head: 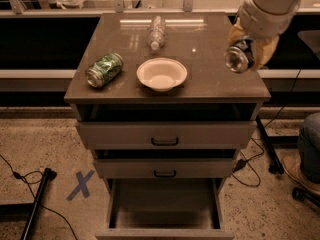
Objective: Place pepsi can into bottom drawer
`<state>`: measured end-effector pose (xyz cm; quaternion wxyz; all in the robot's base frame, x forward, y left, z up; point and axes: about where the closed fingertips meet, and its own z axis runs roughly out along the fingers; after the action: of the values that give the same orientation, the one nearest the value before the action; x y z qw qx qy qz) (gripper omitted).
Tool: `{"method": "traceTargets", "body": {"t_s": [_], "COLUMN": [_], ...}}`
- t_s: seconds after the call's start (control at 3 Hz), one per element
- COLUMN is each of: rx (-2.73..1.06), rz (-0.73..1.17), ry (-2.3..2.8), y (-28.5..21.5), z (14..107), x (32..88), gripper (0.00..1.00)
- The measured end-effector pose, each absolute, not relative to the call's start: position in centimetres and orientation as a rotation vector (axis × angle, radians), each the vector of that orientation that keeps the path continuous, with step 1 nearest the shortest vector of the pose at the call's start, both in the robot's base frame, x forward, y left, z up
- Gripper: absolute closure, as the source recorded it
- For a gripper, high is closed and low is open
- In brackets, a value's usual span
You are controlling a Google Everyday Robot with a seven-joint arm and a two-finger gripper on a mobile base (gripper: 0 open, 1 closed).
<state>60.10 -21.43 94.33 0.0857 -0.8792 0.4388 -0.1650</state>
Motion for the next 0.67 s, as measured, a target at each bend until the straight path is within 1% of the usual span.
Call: {"method": "traceTargets", "body": {"t_s": [0.33, 0.67], "rx": [-2.480, -2.450], "rz": [-0.516, -0.511], "ry": [1.662, 1.691], "y": [-25.29, -25.10], "z": [92.32, 92.34], "x": [55.59, 55.83], "gripper": [1.00, 1.00]}}
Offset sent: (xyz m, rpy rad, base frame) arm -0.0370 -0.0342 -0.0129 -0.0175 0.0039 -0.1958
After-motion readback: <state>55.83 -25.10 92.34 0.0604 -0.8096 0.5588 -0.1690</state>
